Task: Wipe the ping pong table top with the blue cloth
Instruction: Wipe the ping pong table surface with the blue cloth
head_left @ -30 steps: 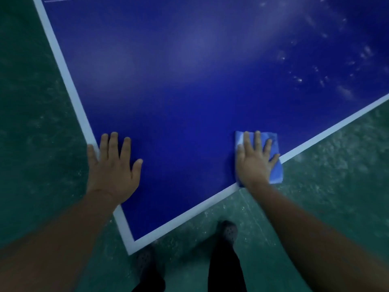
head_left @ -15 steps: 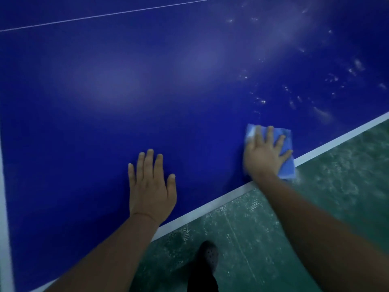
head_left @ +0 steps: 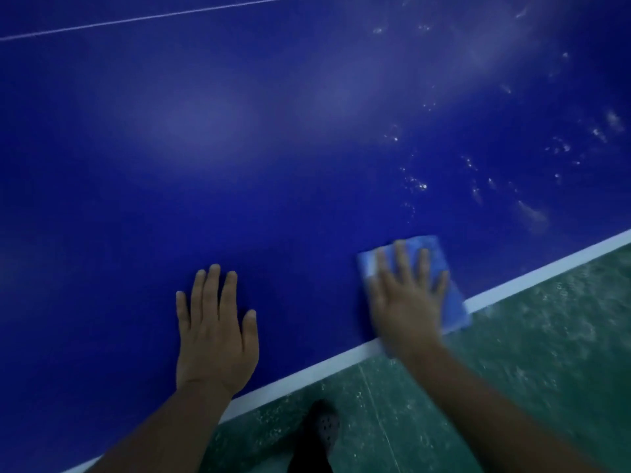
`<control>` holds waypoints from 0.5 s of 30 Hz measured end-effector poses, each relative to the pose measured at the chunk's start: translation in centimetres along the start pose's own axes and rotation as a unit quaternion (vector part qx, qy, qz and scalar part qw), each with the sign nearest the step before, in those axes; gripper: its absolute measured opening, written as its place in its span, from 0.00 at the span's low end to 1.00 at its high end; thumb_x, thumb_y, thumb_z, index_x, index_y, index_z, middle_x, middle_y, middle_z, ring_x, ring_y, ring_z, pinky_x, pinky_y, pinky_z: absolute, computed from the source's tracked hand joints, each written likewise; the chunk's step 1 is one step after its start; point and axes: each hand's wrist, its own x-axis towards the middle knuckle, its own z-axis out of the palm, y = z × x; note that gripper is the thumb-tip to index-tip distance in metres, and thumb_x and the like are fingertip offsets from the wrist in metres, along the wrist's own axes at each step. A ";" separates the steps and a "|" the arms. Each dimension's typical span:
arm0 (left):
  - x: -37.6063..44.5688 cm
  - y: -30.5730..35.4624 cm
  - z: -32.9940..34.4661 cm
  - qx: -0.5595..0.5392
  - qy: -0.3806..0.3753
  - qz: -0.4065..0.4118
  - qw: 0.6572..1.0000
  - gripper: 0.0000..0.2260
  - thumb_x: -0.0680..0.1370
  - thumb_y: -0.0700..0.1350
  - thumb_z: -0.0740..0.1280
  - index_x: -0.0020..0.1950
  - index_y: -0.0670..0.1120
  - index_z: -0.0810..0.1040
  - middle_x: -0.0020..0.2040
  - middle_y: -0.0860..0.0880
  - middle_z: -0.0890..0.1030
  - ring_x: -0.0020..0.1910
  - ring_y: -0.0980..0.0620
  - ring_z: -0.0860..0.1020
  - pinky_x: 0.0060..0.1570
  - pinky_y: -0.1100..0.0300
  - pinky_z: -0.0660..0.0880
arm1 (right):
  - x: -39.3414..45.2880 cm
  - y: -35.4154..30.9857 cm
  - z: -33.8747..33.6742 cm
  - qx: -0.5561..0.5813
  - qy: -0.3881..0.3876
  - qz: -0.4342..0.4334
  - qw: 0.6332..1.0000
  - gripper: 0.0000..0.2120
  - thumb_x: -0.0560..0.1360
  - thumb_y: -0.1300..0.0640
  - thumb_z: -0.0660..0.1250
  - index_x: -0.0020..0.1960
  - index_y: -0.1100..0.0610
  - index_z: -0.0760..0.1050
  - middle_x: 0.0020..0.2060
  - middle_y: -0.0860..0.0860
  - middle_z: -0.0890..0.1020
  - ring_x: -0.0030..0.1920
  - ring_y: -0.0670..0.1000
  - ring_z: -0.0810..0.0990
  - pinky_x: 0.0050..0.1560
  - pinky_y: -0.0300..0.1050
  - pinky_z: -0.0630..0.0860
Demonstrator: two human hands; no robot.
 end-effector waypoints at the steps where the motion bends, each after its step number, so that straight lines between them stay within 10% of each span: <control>1: 0.0 0.0 0.1 -0.005 0.004 -0.004 1.000 0.30 0.82 0.58 0.45 0.80 0.43 0.57 0.81 0.44 0.51 0.80 0.47 0.44 0.77 0.41 0.42 | 0.1 -3.0 0.5 0.004 0.016 -0.061 0.998 0.26 0.82 0.42 0.45 0.79 0.45 0.59 0.80 0.50 0.58 0.80 0.62 0.51 0.74 0.72 0.47; 7: 0.3 0.2 0.1 0.001 -0.016 -0.007 1.000 0.31 0.81 0.58 0.44 0.79 0.45 0.62 0.81 0.44 0.56 0.80 0.47 0.47 0.77 0.44 0.40 | 10.2 -13.6 0.4 0.063 0.014 -0.212 0.975 0.25 0.84 0.44 0.48 0.80 0.44 0.57 0.81 0.48 0.56 0.80 0.59 0.46 0.75 0.70 0.40; 15: 0.2 0.4 -0.4 0.007 -0.015 0.009 1.000 0.30 0.80 0.56 0.47 0.77 0.42 0.64 0.80 0.41 0.57 0.80 0.44 0.48 0.77 0.43 0.40 | 13.9 11.0 -4.0 0.084 0.018 0.240 0.967 0.27 0.82 0.40 0.42 0.80 0.41 0.50 0.81 0.46 0.49 0.80 0.60 0.44 0.73 0.73 0.42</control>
